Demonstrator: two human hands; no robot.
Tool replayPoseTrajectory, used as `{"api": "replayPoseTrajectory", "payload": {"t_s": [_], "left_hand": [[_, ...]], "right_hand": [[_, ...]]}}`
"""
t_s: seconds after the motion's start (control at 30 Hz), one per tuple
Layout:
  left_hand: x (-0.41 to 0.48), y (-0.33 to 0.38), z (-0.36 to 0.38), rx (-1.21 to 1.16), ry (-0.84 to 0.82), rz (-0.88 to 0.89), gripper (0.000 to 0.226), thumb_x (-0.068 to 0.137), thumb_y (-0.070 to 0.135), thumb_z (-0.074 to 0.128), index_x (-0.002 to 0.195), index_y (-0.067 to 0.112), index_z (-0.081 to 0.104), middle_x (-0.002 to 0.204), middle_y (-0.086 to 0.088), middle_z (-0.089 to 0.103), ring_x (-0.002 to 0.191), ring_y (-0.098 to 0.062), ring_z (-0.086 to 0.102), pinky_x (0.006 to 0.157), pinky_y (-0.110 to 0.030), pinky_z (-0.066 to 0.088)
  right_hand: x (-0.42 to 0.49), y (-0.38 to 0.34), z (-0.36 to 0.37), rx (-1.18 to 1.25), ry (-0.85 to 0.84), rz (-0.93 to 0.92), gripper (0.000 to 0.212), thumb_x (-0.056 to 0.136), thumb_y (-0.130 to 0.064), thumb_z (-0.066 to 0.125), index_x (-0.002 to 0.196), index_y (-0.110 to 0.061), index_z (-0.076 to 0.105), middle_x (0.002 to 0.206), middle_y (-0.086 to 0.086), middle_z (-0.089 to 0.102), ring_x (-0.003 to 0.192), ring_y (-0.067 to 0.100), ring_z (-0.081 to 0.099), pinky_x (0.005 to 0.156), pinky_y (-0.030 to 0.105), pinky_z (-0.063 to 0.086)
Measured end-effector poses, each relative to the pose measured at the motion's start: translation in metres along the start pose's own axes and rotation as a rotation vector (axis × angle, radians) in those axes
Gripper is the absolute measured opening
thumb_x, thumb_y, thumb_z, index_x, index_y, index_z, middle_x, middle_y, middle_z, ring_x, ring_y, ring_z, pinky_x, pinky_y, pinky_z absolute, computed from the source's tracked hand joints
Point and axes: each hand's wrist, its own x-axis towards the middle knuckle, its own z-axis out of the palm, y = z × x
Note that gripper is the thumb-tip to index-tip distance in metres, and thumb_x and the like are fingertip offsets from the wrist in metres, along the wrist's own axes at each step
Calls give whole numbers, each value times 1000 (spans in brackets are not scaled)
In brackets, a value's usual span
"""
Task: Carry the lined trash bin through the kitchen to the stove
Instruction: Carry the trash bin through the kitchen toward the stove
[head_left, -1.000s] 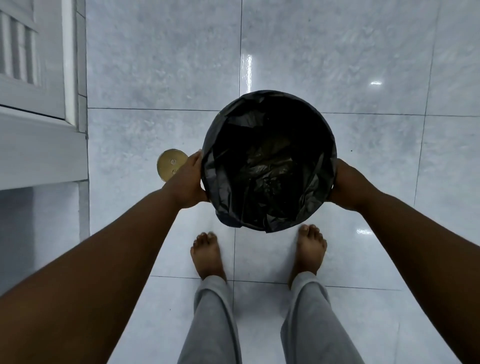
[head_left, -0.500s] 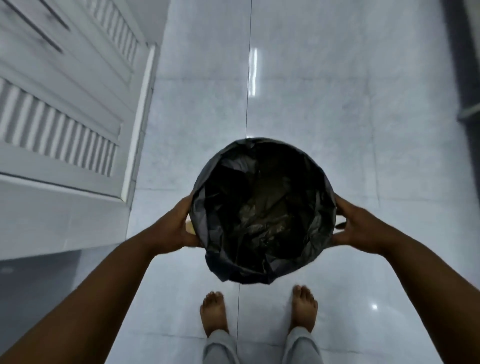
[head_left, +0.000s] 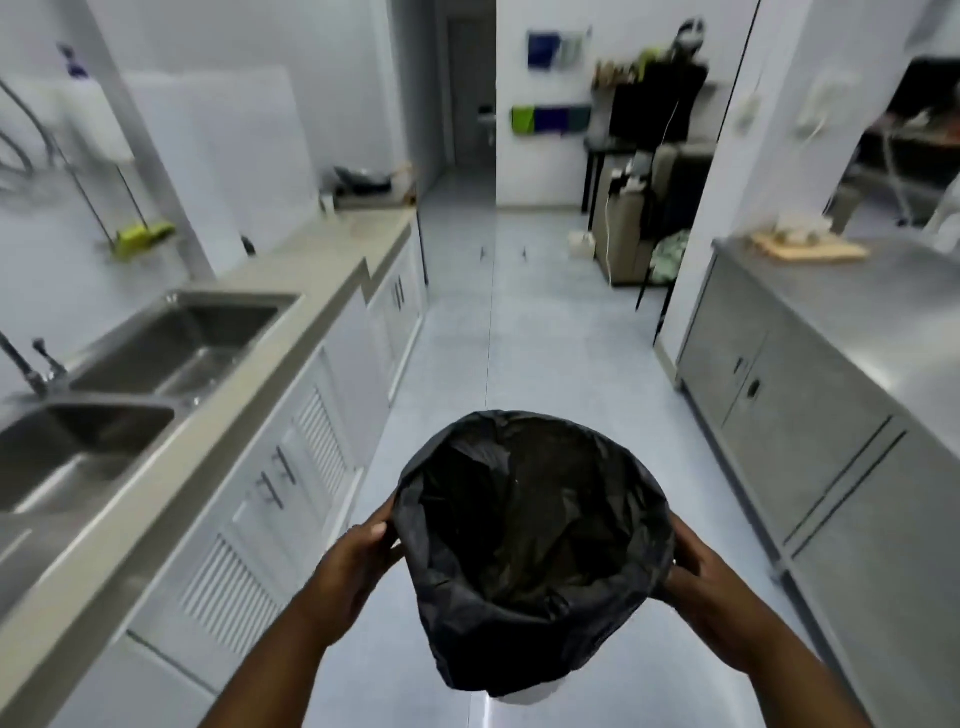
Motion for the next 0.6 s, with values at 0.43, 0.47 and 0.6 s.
{"api": "replayPoseTrajectory", "payload": {"t_s": [0.43,0.47,0.6], "left_hand": [[9,88,105,-170,166,150,76,87,71,50,148,26,54,148,-3,61,136,-25,57,120,-52,36],[11,88,109,-167,170,151,77,85,71,53,148,27,54,148,-3,60,136,-25,57,120,-52,36],[23,84,128,-216,188,154,58,99,51,47,147,20,55,144,-7,63,132,-29,59,118,-52,38]], "right_hand": [[-7,-99,-7,167,195,-103,69,88,-72,35,142,-35,55,137,0,67,125,23,61,93,43,53],[-5,-100,-10,129,191,-91,80,80,-79,39,145,-35,51,140,-1,64,127,22,60,95,42,53],[3,-100,-25,61,186,-89,89,76,-84,45,152,-38,39,147,-3,56,132,22,56,104,47,49]]}}
